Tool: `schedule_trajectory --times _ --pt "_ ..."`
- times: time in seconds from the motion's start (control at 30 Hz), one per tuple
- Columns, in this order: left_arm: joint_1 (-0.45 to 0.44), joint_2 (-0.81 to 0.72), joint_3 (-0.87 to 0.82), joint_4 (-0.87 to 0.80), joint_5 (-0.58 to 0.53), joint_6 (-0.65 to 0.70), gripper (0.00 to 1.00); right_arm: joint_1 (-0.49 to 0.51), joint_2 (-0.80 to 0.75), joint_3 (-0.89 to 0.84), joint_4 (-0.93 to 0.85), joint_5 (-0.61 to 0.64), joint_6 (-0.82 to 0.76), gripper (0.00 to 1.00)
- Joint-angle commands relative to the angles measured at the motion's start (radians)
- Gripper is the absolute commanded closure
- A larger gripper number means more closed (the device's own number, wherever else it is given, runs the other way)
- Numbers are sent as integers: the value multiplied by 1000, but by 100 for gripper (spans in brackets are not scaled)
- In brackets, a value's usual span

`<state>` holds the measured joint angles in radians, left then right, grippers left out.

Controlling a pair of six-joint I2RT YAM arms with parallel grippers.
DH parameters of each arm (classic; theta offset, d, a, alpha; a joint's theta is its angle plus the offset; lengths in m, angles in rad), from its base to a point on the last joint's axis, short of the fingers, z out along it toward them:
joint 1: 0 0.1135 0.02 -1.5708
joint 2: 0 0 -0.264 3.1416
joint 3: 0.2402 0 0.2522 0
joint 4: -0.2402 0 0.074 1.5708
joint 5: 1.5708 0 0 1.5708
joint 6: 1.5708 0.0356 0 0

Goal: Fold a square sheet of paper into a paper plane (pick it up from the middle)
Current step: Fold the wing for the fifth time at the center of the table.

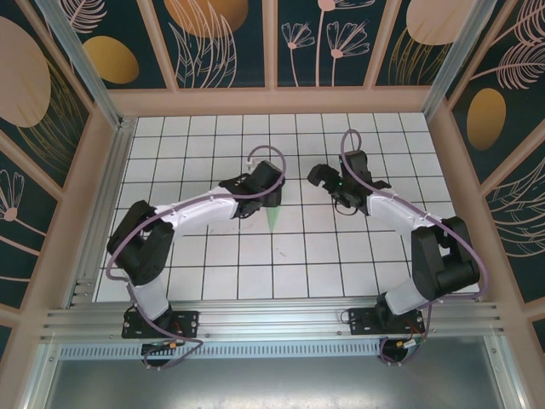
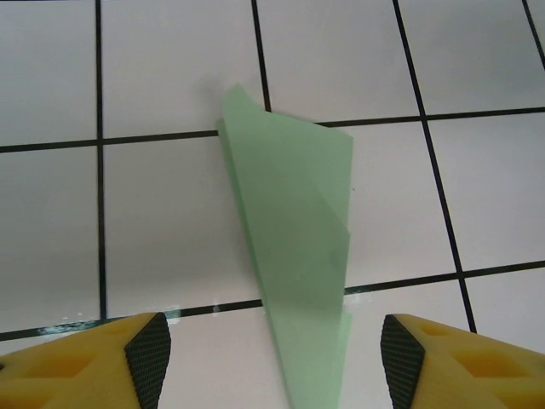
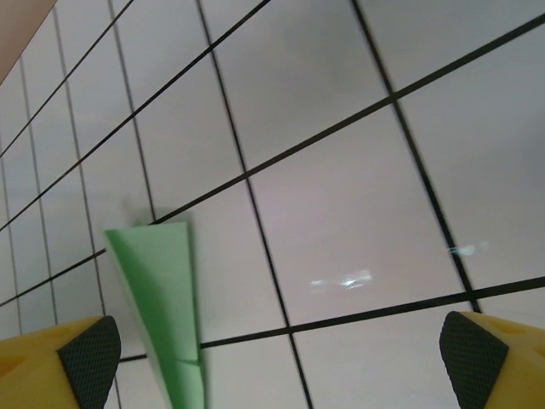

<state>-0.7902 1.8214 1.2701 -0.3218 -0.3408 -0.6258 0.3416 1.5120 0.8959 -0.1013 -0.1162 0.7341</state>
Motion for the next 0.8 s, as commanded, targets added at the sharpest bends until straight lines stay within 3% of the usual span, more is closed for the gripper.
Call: schedule_trajectory --times 0.0,0.27,0.57,0.77 --pt "-38 114 110 -159 -158 -25 35 -31 -14 -43 17 55 82 1" --pt "-64 286 287 -257 -204 -25 50 -62 -24 -86 33 26 90 1" --pt "-64 399 419 -316 -245 -2 48 -63 -24 -101 62 -19 87 1" --pt "-64 390 408 -309 -258 -22 66 -63 -28 -104 67 -42 83 2"
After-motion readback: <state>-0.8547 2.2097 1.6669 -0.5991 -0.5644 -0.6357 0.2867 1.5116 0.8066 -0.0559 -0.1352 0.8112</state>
